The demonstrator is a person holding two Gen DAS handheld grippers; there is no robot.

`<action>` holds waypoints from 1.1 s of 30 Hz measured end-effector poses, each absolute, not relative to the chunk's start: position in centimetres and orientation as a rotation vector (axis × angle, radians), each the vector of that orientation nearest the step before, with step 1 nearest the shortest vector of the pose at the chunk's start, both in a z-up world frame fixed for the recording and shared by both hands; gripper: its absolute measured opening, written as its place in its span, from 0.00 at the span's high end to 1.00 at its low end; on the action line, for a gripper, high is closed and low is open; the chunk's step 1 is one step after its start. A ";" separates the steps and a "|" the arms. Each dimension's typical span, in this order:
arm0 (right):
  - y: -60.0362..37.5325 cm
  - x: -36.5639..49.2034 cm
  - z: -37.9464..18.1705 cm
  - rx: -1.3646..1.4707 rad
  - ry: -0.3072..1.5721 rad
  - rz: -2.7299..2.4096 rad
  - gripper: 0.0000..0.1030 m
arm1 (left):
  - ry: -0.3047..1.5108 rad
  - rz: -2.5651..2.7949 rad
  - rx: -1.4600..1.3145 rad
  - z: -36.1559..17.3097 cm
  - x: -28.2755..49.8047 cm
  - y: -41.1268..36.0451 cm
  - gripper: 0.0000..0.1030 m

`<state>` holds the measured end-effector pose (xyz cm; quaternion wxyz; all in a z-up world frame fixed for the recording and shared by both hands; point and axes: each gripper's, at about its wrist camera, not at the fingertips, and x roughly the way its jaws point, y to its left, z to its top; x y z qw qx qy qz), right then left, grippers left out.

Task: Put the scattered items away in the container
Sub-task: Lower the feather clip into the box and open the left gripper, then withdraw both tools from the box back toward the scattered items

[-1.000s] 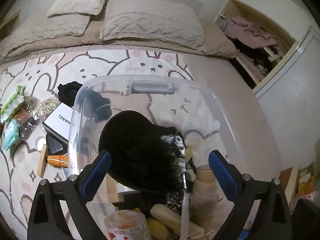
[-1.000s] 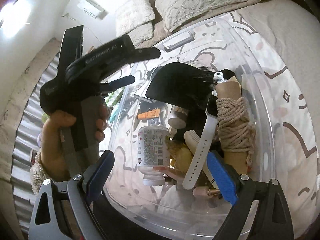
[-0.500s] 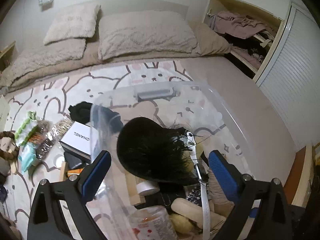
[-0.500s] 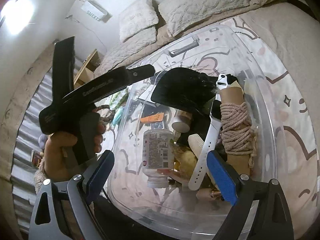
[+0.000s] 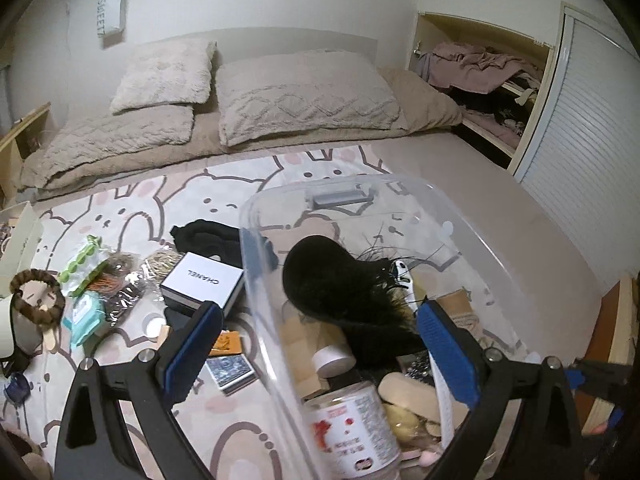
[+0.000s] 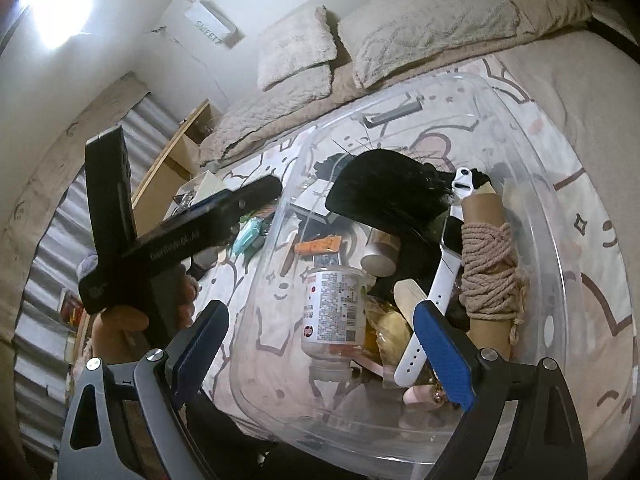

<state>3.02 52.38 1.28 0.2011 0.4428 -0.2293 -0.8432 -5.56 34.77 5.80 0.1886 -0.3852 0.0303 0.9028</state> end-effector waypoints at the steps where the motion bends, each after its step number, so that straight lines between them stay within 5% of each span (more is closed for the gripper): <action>1: 52.3 3.1 1.3 1.234 -0.634 -2.362 0.09 | 0.091 2.545 -1.072 5.8 -5.3 34.5 0.04; 21: 50.2 4.6 2.2 1.126 -0.320 -2.705 0.09 | 0.151 2.583 -0.947 5.3 -1.2 31.0 0.00; 24: 49.8 5.2 2.5 1.086 -0.258 -2.782 0.00 | 0.150 2.588 -0.933 5.2 -0.7 30.6 0.00; 33: 50.3 6.2 2.8 1.004 -0.324 -2.888 0.00 | 0.151 2.574 -0.901 5.7 1.1 29.6 0.00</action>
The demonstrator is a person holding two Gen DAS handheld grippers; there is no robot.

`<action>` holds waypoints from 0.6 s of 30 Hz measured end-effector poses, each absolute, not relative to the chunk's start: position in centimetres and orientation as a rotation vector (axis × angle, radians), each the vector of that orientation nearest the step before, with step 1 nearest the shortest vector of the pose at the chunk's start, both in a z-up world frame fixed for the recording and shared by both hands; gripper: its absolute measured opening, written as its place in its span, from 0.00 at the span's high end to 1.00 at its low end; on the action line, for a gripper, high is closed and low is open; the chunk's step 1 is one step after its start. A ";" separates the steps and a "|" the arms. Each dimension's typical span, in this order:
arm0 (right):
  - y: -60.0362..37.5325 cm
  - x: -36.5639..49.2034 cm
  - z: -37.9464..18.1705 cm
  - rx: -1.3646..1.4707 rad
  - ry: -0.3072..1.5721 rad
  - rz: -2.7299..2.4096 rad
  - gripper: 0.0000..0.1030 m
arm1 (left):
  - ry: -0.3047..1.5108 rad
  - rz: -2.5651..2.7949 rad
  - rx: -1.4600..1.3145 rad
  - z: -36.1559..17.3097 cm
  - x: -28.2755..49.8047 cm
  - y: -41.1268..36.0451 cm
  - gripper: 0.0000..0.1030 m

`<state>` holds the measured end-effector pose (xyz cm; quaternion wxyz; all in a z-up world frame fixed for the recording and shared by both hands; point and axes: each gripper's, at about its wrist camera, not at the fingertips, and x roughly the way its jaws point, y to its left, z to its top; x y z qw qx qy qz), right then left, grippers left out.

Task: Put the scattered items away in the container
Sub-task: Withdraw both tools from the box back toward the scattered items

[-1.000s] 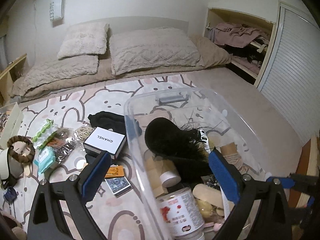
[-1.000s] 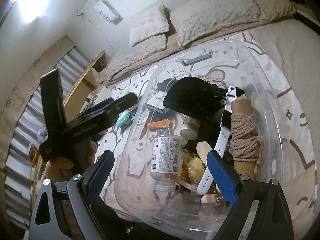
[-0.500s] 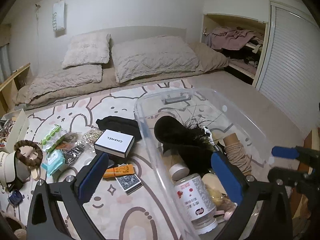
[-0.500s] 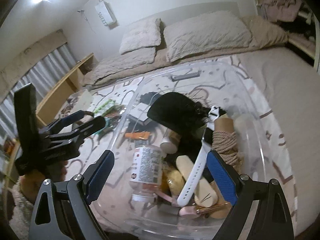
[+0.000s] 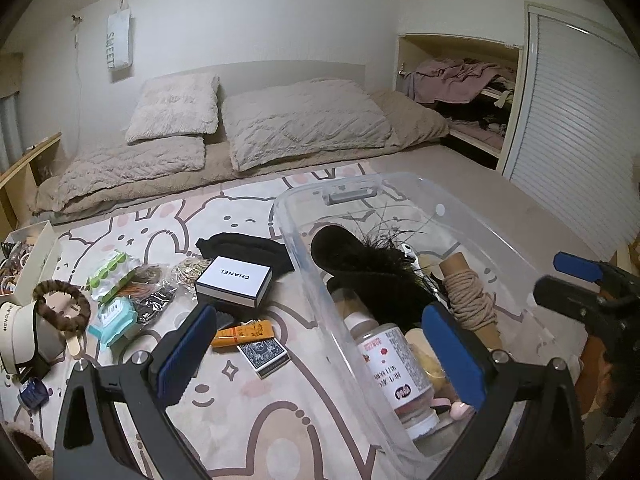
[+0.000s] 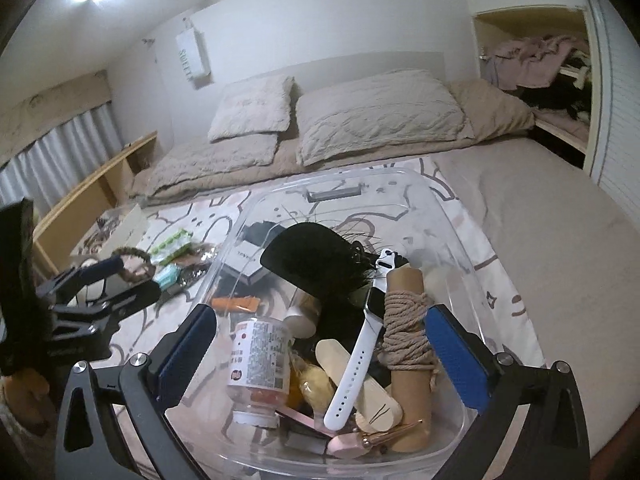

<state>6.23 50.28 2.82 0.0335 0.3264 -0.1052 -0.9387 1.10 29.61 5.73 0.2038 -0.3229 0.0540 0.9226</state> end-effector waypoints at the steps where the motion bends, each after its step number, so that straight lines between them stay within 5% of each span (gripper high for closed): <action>1: 50.2 6.3 2.9 1.000 -0.323 -2.897 0.00 | 0.151 2.570 -0.900 5.8 1.2 29.5 0.00; 18: 46.0 8.1 4.2 0.924 -0.171 -2.974 0.00 | 0.108 2.582 -0.863 7.1 3.1 25.8 0.00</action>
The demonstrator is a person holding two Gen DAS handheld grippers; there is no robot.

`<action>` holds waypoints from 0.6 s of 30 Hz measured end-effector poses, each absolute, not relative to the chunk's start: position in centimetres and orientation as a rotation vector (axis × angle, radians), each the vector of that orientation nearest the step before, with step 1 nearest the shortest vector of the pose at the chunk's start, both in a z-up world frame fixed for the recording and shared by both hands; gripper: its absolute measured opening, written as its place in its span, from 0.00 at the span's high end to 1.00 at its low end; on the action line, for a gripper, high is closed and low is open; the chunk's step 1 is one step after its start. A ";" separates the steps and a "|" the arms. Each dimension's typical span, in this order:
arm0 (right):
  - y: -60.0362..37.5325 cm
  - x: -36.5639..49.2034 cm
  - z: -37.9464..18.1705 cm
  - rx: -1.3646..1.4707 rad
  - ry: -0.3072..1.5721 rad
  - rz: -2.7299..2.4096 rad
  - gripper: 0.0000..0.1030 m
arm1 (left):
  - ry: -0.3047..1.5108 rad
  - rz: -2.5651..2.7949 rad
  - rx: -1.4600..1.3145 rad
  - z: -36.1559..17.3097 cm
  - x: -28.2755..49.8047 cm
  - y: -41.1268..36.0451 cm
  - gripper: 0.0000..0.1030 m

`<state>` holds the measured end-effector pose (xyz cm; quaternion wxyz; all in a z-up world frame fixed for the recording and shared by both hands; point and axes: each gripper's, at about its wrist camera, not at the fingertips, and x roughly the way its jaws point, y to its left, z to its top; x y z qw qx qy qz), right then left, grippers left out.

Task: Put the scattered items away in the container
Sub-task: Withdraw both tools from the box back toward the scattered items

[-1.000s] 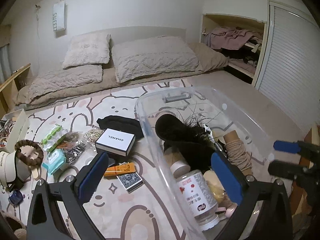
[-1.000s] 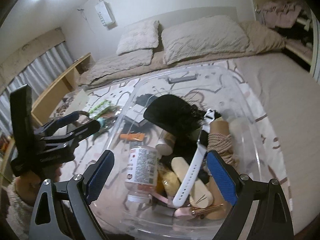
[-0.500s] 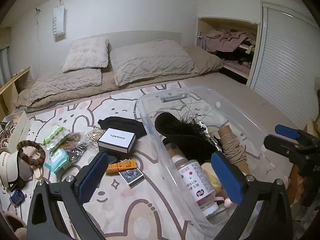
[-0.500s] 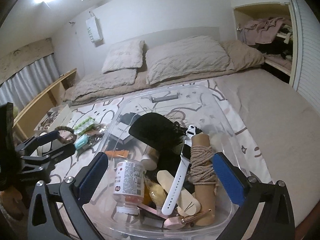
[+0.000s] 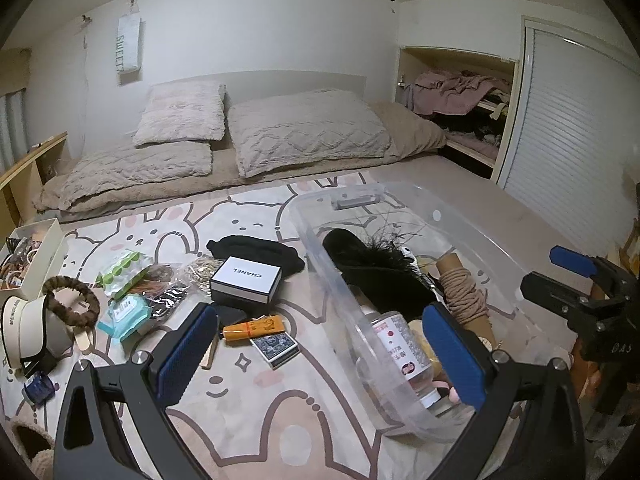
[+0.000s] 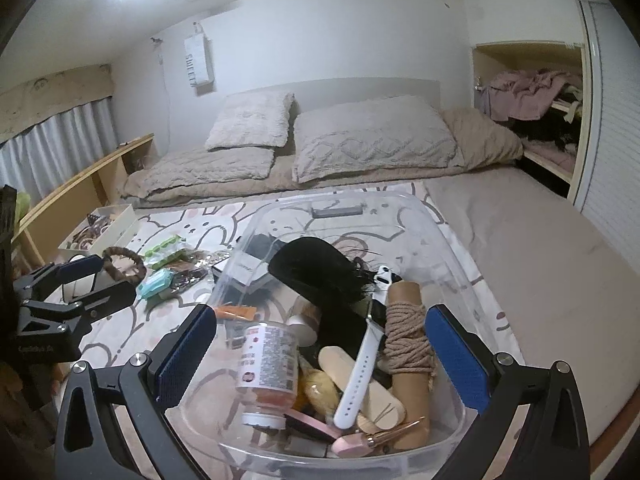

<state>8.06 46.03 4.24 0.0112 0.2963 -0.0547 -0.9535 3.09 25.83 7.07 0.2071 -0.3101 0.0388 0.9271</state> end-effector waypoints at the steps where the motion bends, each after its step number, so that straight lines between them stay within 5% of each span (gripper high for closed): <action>1: 45.7 8.0 4.3 0.924 -0.170 -2.974 0.00 | 0.104 2.585 -0.863 7.1 3.1 25.5 0.00; 18: 38.2 6.3 5.8 0.889 -0.131 -2.909 0.00 | 0.041 2.693 -0.855 8.0 2.8 16.5 0.00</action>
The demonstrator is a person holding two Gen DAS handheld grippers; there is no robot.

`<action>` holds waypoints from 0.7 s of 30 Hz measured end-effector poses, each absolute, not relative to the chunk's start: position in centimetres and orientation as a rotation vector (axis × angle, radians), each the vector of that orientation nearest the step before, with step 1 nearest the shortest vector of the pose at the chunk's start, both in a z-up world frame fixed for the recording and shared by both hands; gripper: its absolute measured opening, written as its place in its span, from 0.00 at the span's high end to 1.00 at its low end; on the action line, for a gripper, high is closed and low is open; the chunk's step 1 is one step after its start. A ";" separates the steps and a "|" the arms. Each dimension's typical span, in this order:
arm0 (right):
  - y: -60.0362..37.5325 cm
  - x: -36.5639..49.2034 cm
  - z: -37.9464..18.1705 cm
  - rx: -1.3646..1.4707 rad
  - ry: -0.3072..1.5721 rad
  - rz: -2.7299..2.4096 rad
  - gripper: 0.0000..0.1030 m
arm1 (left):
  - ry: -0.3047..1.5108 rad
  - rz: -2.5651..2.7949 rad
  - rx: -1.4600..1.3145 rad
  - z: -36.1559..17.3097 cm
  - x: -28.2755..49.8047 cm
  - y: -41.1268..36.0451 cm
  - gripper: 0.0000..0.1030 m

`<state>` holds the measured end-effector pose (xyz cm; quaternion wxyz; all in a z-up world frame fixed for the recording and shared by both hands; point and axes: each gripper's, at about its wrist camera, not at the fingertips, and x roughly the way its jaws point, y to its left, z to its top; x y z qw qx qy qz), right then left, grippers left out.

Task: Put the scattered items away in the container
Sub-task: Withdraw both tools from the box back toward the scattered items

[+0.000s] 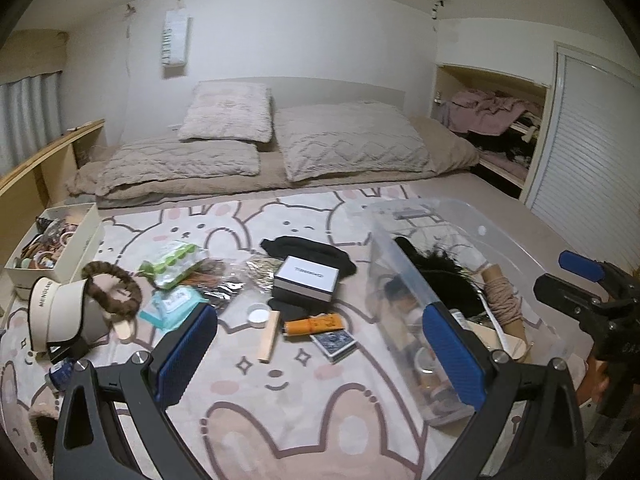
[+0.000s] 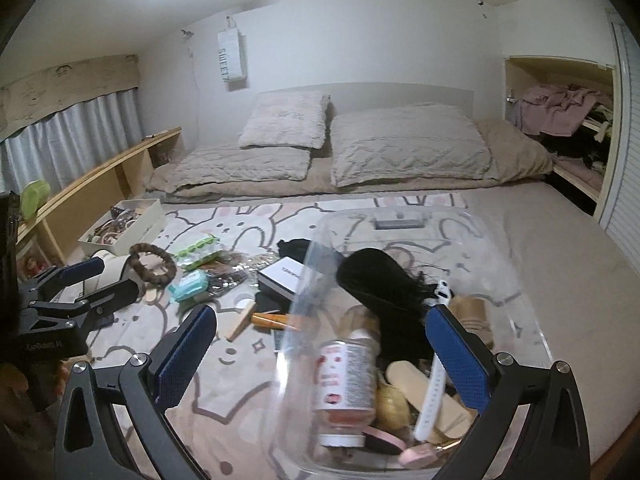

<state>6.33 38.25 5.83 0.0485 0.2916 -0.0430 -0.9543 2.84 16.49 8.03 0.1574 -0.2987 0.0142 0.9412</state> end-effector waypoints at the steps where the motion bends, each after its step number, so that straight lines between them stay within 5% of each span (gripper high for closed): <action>1: 37.8 6.2 5.9 0.885 -0.127 -2.905 0.00 | 0.039 2.702 -0.851 8.1 2.9 15.9 0.00; 21: 29.4 4.3 6.6 0.851 -0.067 -2.803 0.00 | -0.006 2.815 -0.859 8.2 2.7 6.9 0.00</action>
